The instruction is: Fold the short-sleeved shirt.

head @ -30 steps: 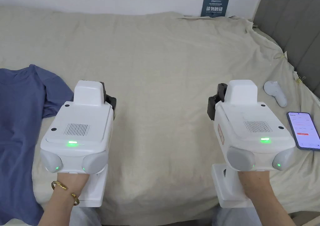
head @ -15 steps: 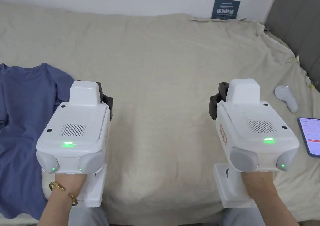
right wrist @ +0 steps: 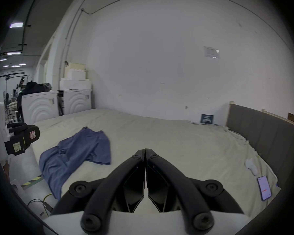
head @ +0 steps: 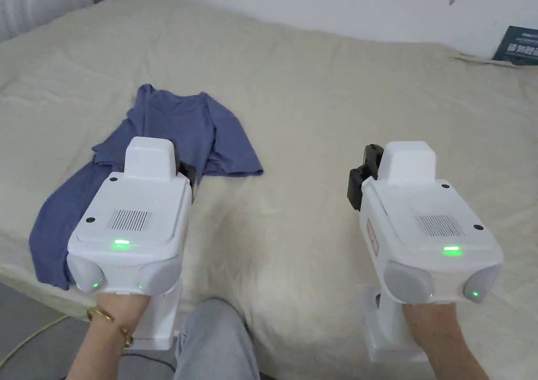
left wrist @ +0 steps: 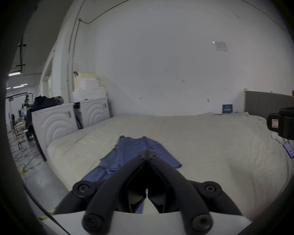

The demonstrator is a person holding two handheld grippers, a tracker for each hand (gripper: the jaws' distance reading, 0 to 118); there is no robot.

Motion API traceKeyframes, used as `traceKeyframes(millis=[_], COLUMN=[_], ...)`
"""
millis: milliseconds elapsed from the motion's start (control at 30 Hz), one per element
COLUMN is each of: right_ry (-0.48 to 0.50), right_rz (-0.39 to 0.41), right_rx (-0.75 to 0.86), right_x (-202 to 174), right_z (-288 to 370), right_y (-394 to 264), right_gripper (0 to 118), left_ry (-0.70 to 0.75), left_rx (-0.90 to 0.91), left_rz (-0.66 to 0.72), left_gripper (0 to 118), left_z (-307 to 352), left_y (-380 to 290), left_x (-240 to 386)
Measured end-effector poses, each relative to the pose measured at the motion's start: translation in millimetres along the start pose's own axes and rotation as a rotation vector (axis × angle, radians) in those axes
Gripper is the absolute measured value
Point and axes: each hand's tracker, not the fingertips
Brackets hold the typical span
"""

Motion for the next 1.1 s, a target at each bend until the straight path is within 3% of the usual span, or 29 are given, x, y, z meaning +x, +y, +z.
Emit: traceKeyframes(millis=[433,500,567,667,700,933,1100], right_ry=[0.155,0.159,0.165,0.160,0.157,0.140,0.126], right_rz=[0.023,0.022,0.018,0.012,0.012,0.011,0.002], right_rx=[0.002,-0.001,-0.003,-0.004,-0.005,-0.019,-0.043], right_x=[-56,-55,-54,-50,-47,-31,-24], right_z=[-15,-17,-18,-21,-25,-50,-76], right_y=[9,9,9,8,7,4,0], right_gripper=[0,0,0,0,0,0,0], left_ry=[0.157,0.151,0.153,0.123,0.115,0.049,-0.004], left_rx=[-0.019,-0.022,-0.025,-0.062,-0.077,-0.202,-0.364], left_rz=[0.052,0.067,0.065,0.080,0.086,0.082,0.047], left_gripper=[3,22,34,109,118,118,118], left_z=[14,11,7,-5,-10,-72,-160], left_y=[-8,-8,-10,-10,-10,10,31], left_x=[-56,-57,-57,-58,-58,-57,-57])
